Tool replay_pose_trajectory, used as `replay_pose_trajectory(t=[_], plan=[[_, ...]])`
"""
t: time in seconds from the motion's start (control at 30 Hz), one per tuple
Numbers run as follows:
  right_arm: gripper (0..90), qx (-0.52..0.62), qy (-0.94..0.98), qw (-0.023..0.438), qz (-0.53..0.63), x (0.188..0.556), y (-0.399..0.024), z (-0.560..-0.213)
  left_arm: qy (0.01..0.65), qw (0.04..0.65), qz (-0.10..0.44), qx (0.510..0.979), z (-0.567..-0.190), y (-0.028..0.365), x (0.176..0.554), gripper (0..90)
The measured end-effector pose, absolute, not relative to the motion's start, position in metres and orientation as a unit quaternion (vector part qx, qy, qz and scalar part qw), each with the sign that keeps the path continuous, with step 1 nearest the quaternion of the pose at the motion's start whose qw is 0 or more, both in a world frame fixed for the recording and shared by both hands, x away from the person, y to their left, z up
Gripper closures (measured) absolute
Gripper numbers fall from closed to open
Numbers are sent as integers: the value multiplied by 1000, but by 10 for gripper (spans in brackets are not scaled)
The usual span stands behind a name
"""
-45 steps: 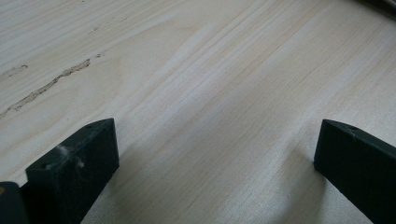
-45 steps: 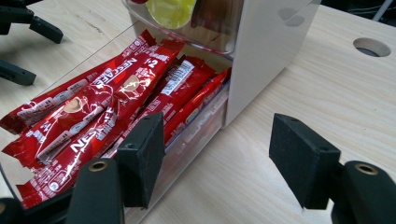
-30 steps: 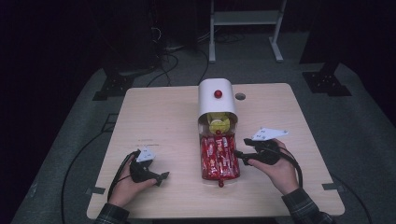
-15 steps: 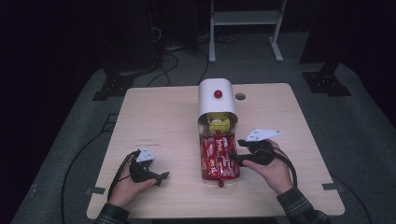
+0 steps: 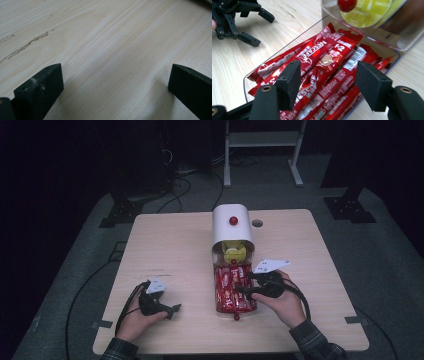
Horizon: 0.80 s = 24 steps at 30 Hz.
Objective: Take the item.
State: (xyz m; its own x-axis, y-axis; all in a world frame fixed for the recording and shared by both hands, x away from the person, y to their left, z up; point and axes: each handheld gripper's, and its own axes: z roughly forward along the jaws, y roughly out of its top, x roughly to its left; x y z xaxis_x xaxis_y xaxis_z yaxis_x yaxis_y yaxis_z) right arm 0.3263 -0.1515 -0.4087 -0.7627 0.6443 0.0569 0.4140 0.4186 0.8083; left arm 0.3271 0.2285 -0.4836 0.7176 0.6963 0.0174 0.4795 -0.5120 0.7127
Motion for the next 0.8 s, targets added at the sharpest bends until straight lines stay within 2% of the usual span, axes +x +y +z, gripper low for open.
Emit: replay_pose_trajectory(t=[0.8], plan=[[395, 303, 844, 132, 422, 331, -134, -417, 343, 354, 152, 857, -483, 229, 327, 0]])
